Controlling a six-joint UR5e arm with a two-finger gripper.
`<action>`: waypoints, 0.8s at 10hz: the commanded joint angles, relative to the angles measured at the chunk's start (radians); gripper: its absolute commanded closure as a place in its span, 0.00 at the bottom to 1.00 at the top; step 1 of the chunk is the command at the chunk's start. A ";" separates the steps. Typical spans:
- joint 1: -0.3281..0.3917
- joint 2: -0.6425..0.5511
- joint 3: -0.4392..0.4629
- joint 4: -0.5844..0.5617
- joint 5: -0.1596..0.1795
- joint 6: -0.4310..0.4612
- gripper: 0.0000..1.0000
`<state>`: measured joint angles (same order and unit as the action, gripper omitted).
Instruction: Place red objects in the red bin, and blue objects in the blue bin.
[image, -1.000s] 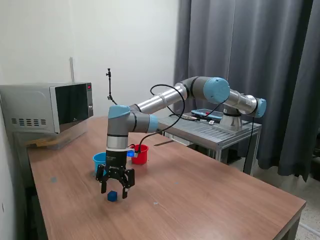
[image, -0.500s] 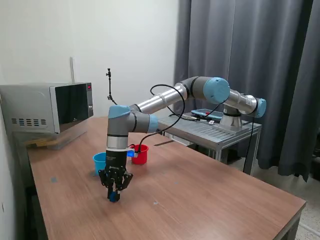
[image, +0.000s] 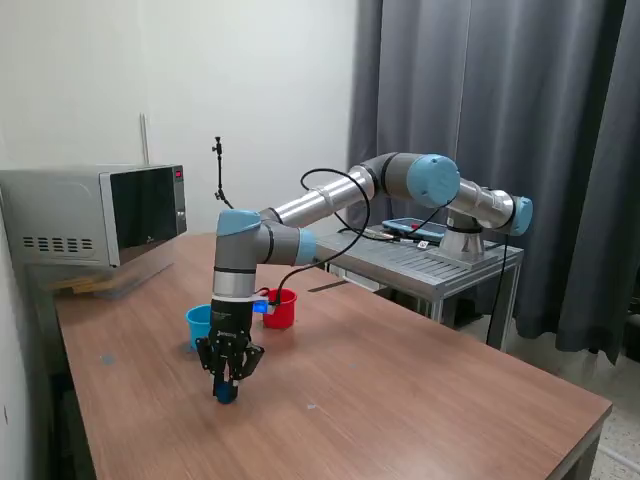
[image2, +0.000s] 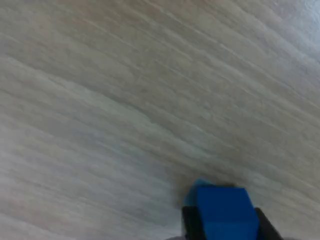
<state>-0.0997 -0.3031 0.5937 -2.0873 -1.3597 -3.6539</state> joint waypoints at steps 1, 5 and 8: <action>0.000 -0.017 0.000 -0.002 -0.021 0.009 1.00; -0.002 -0.085 0.028 0.001 -0.041 0.012 1.00; -0.003 -0.158 0.069 0.019 -0.056 0.012 1.00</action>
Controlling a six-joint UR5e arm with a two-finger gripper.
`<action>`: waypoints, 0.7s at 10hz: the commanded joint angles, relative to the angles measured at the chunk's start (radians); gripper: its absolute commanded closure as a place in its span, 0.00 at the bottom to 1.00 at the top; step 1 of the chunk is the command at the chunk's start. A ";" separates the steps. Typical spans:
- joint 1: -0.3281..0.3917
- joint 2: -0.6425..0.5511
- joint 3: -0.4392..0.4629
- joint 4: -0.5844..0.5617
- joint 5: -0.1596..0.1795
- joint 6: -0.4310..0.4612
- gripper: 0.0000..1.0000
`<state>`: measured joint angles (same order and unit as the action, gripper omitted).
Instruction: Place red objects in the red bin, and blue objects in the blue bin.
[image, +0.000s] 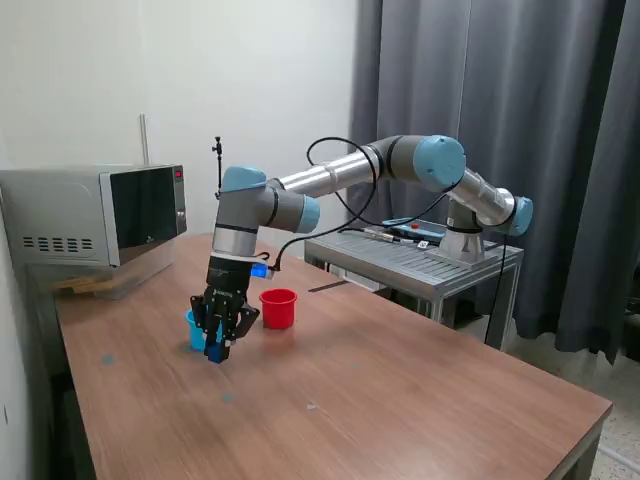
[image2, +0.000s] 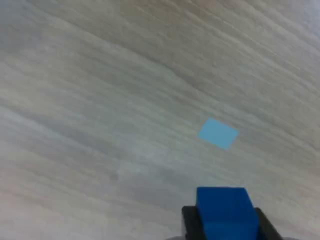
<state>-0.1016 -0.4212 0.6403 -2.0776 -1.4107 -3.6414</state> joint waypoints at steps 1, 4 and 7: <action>-0.004 -0.063 0.038 0.027 -0.005 0.000 1.00; -0.010 -0.125 0.091 0.059 -0.007 -0.002 1.00; -0.036 -0.188 0.156 0.060 -0.034 0.003 1.00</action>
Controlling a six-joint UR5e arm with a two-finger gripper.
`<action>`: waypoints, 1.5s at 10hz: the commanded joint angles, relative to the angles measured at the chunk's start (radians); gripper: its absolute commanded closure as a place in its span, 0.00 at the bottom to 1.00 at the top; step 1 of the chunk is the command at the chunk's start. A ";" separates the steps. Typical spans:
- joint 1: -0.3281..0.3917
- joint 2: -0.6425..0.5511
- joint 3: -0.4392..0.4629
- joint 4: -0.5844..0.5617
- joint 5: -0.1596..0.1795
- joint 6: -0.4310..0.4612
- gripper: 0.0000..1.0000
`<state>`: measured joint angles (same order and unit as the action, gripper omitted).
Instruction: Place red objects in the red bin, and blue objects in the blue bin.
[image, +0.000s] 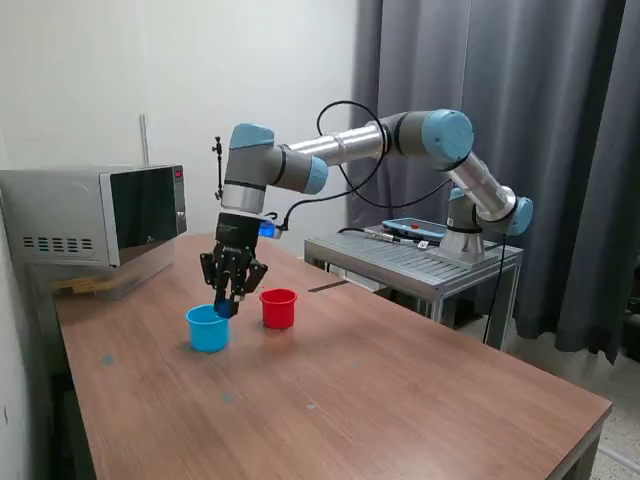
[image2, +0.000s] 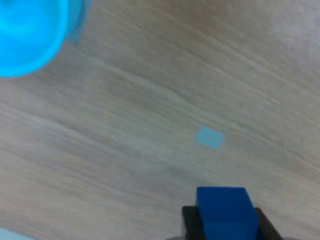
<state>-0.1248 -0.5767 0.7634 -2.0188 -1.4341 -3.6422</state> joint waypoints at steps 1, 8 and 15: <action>-0.019 -0.040 0.036 0.018 -0.043 0.025 1.00; -0.094 -0.055 0.068 0.035 -0.065 0.128 1.00; -0.151 -0.055 0.134 0.034 -0.065 0.195 1.00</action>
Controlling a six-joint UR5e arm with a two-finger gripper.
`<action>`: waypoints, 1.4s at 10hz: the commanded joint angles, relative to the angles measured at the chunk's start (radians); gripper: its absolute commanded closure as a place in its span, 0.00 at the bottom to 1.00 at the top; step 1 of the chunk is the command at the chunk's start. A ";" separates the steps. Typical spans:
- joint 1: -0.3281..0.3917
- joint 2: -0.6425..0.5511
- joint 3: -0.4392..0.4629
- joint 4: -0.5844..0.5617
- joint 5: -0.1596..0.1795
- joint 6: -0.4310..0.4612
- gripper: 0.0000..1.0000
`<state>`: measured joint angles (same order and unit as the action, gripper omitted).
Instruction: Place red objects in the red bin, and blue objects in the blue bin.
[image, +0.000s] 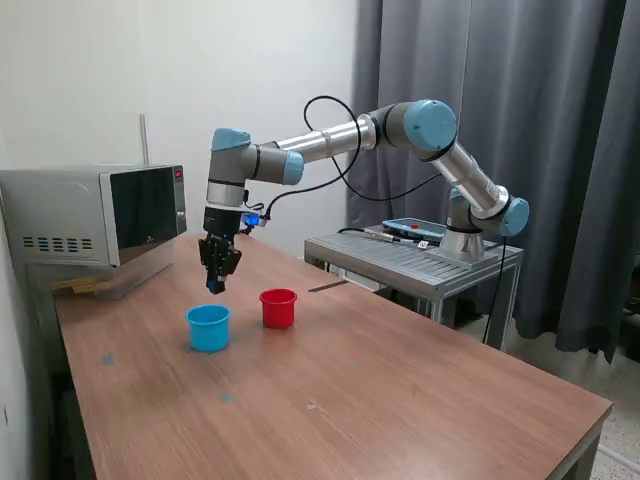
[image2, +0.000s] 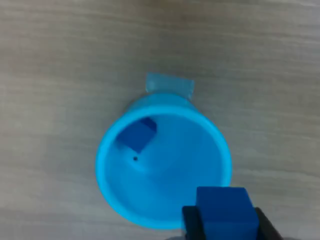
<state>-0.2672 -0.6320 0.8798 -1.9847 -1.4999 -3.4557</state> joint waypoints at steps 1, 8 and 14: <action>-0.017 0.000 0.025 -0.003 0.003 0.010 1.00; -0.021 0.014 0.030 -0.052 0.015 0.030 1.00; -0.020 0.029 0.038 -0.072 0.015 0.032 1.00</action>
<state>-0.2869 -0.6059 0.9151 -2.0560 -1.4849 -3.4240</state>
